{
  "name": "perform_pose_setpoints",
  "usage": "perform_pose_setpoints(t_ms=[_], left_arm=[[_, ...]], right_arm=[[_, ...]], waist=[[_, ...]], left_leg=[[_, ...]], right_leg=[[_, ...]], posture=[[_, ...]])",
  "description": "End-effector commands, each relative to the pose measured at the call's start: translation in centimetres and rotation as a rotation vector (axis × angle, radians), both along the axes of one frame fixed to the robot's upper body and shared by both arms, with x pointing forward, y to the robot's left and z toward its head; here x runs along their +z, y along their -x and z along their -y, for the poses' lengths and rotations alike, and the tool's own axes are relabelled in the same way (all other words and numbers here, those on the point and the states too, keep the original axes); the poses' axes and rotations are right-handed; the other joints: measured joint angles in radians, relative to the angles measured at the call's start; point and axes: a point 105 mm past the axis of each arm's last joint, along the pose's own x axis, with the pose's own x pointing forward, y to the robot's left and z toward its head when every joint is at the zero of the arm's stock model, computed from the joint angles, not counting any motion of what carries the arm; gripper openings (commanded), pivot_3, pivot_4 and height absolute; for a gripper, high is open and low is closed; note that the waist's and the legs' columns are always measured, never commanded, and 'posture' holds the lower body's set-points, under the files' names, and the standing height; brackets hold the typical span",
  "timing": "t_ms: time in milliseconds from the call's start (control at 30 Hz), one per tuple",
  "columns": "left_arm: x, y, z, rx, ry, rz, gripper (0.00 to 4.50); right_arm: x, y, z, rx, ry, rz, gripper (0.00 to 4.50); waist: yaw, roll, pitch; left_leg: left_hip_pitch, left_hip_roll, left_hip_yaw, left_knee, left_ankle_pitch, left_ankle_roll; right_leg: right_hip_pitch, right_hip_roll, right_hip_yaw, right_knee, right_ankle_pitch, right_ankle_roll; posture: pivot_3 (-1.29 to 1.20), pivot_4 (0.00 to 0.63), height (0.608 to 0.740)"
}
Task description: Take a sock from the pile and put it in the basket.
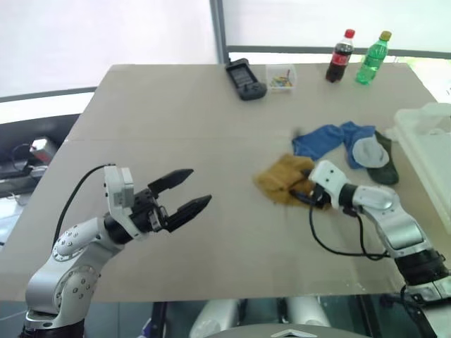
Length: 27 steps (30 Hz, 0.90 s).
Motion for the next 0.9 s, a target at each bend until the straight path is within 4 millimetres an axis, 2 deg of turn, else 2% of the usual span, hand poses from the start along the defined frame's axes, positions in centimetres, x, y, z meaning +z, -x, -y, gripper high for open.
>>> perform_pose_setpoints(t_ms=[33, 133, 167, 367, 467, 533, 633, 767, 867, 900], left_arm=[[0.5, 0.3, 0.1, -0.015, -0.005, 0.02, 4.5], [0.4, 0.4, 0.1, -0.011, -0.005, 0.018, 4.5], [0.4, 0.4, 0.1, -0.009, -0.005, 0.018, 4.5], [0.4, 0.5, 0.1, -0.005, -0.004, 0.019, 4.5], [0.3, 0.4, 0.1, -0.006, -0.003, 0.017, 4.5], [0.3, 0.4, 0.2, -0.008, -0.003, 0.017, 4.5], [0.2, 0.2, 0.3, -0.014, -0.003, 0.018, 4.5], [0.3, 0.0, 0.3, -0.017, -0.005, 0.021, 4.5], [0.2, 0.1, 0.2, -0.013, -0.005, 0.022, 4.5], [0.2, 0.1, 0.2, -0.012, -0.004, 0.022, 4.5]], right_arm=[[-1.8, -1.0, 1.5, -0.038, 0.097, -0.004, 1.59], [-2.4, -1.6, 2.2, -0.05, 0.128, -0.01, 0.12], [-2.5, -1.9, 2.5, -0.059, 0.145, -0.002, 0.04], [-1.8, -4.0, 5.4, -0.125, 0.275, 0.108, 0.04], [-1.0, -5.9, 7.7, -0.207, 0.357, 0.188, 0.04], [-0.7, -6.6, 8.5, -0.232, 0.383, 0.211, 0.04], [-0.4, -7.5, 9.5, -0.253, 0.41, 0.228, 0.04], [0.1, -7.6, 9.3, -0.206, 0.373, 0.214, 0.04], [0.8, -7.1, 8.4, -0.157, 0.289, 0.206, 1.03], [1.0, -6.7, 8.1, -0.135, 0.266, 0.21, 1.49]], waist=[[0.0, 0.0, 0.0], [0.002, -0.001, -0.001], [0.002, -0.002, -0.001], [0.004, -0.002, -0.001], [0.005, -0.002, -0.001], [0.005, -0.002, -0.001], [0.002, -0.002, -0.001], [0.001, -0.002, -0.001], [0.001, -0.002, -0.001], [0.001, -0.002, -0.001]], left_leg=[[0.0, 0.0, 0.0, 0.0, 0.0, 0.0], [0.001, 0.0, 0.0, 0.001, 0.0, 0.0], [0.002, 0.0, 0.0, 0.001, 0.0, 0.0], [0.003, 0.0, 0.0, 0.003, 0.0, 0.0], [0.003, 0.0, 0.0, 0.004, 0.0, 0.0], [0.003, 0.0, 0.0, 0.004, 0.0, 0.0], [0.003, 0.0, 0.0, 0.003, 0.0, 0.0], [0.003, 0.0, 0.0, 0.003, 0.0, 0.0], [0.002, 0.0, 0.0, 0.003, 0.0, 0.0], [0.002, 0.001, 0.0, 0.003, 0.0, 0.0]], right_leg=[[0.0, 0.0, 0.0, 0.0, 0.0, 0.0], [0.001, 0.0, 0.0, 0.0, 0.001, 0.0], [0.002, 0.0, 0.0, 0.0, 0.001, 0.0], [0.005, 0.0, 0.0, 0.0, 0.003, 0.0], [0.005, 0.0, -0.001, 0.0, 0.003, 0.0], [0.005, 0.0, -0.001, 0.0, 0.003, 0.0], [0.005, 0.001, -0.001, -0.001, 0.003, 0.0], [0.005, 0.001, 0.0, -0.001, 0.003, 0.0], [0.005, 0.001, 0.0, -0.001, 0.003, 0.0], [0.005, 0.001, 0.0, -0.002, 0.003, 0.0]], posture=[[0.0, 0.15, 0.74], [0.0, 0.15, 0.74], [0.0, 0.15, 0.74], [0.0, 0.15, 0.74], [0.0, 0.15, 0.74], [0.0, 0.15, 0.74], [0.0, 0.15, 0.74], [0.0, 0.15, 0.74], [0.0, 0.15, 0.74], [0.0, 0.15, 0.74]])
